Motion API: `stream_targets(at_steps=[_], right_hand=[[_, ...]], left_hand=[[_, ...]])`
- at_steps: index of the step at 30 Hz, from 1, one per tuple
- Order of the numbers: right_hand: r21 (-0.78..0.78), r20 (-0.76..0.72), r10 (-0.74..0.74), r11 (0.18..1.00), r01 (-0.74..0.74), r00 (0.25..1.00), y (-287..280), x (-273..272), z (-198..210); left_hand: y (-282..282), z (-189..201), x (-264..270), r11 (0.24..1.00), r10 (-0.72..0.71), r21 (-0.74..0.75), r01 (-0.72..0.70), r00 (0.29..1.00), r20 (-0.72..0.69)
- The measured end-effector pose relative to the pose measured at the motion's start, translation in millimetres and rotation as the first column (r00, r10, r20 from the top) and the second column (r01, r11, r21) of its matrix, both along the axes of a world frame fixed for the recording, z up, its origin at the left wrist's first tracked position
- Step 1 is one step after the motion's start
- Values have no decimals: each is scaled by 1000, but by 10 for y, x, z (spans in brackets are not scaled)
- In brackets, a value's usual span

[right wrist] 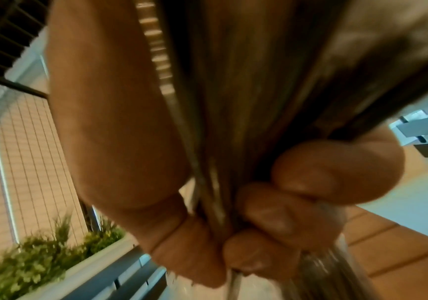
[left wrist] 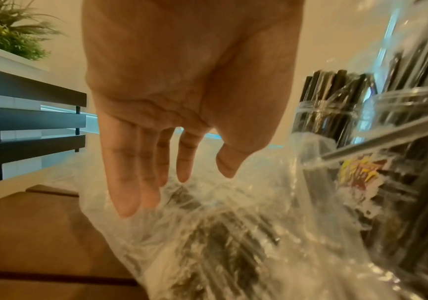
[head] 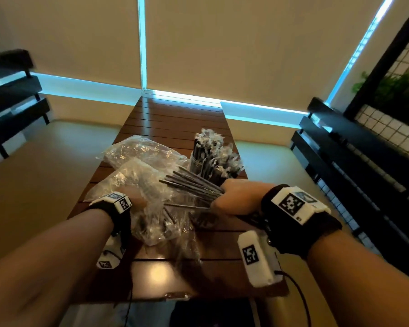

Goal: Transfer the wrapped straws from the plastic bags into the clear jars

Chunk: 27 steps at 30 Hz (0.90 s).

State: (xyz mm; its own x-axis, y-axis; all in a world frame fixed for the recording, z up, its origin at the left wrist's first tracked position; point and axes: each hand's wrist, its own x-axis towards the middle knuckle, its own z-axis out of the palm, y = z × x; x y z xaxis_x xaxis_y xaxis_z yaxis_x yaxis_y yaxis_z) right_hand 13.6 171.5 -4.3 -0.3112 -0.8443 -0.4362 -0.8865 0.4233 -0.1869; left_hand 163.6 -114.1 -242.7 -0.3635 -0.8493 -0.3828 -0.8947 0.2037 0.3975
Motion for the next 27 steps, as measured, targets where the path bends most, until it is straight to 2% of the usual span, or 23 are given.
stream_targets(at_steps=[1,2,3,5,9,11,12,15,17,19,23,27], right_hand=[[-55,8,-9,998,9,1000,18,-4,104],[-117,26,-17,993,20,1000,28,-6,188],[-177,55,-20,984,30,998,19,-5,247],[-263,133,-13,964,48,991,-20,23,274],[-324,138,9,945,36,990,-123,51,95],[-334,146,18,942,32,989,-132,40,54],[-349,167,21,936,39,986,-140,22,65],[-438,251,37,895,80,967,-184,-14,174],[-524,302,84,847,92,950,-228,-11,234],[-622,362,127,771,138,924,-268,6,235],[-747,508,126,556,363,852,-345,-42,152],[-770,569,113,421,479,815,-382,-111,145]], left_hand=[[414,525,68,999,38,-26,-41,996,-82],[740,922,61,994,3,-110,-18,990,-139],[869,1107,36,981,-5,-192,-24,989,-147],[980,1339,33,958,-15,-282,-47,977,-212],[1042,1491,49,982,-1,-168,-82,898,-439],[1160,1531,66,994,-84,-99,37,842,-533],[1214,1534,77,985,-171,-99,139,821,-545],[1439,1549,-7,884,-468,-188,428,803,-370],[1536,1477,-148,822,-568,-255,508,762,-312],[1549,1481,-249,850,-519,-320,418,763,-384],[1372,1737,-290,928,-309,-345,139,804,-508],[1288,2063,-233,973,-138,-230,-29,724,-676]])
